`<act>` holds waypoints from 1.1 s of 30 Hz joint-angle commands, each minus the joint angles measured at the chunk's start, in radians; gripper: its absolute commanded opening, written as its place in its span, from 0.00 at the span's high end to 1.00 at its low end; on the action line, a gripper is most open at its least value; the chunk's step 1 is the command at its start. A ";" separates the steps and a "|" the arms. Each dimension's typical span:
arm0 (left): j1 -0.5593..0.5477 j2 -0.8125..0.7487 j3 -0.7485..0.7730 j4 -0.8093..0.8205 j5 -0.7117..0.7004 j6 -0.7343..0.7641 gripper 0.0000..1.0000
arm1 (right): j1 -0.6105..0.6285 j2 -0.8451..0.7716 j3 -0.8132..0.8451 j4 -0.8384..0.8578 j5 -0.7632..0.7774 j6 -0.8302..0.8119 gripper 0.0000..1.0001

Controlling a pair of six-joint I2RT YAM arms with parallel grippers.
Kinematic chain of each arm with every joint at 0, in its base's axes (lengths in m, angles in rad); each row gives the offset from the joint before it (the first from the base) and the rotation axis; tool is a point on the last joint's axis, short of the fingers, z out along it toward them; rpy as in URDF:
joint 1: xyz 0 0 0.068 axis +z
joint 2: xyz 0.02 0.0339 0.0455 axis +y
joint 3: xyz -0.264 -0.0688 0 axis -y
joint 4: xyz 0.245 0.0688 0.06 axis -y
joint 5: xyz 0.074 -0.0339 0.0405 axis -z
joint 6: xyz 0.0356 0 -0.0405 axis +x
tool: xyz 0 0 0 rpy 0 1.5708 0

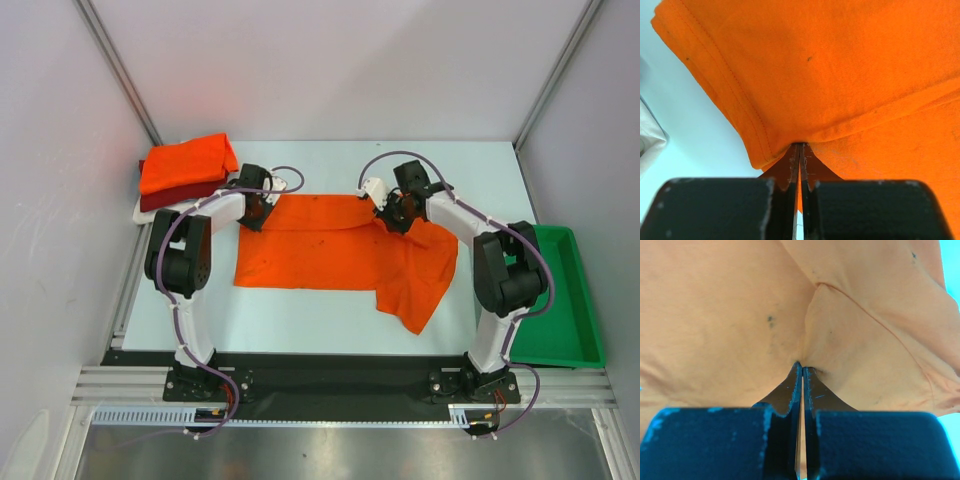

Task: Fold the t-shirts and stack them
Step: Fold the tshirt

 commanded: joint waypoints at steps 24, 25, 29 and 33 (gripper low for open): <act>-0.002 0.012 0.078 -0.029 0.011 0.012 0.98 | -0.113 -0.152 -0.051 -0.002 0.010 0.117 0.63; 0.002 0.023 0.090 -0.037 0.014 0.014 0.98 | -0.134 -0.151 -0.063 0.004 0.013 0.119 0.63; 0.006 0.064 0.142 -0.068 0.025 0.007 0.98 | -0.241 -0.132 -0.103 0.016 0.021 0.112 0.64; 0.006 0.075 0.147 -0.080 0.028 0.006 0.98 | -0.326 -0.132 -0.109 -0.045 -0.050 0.079 0.65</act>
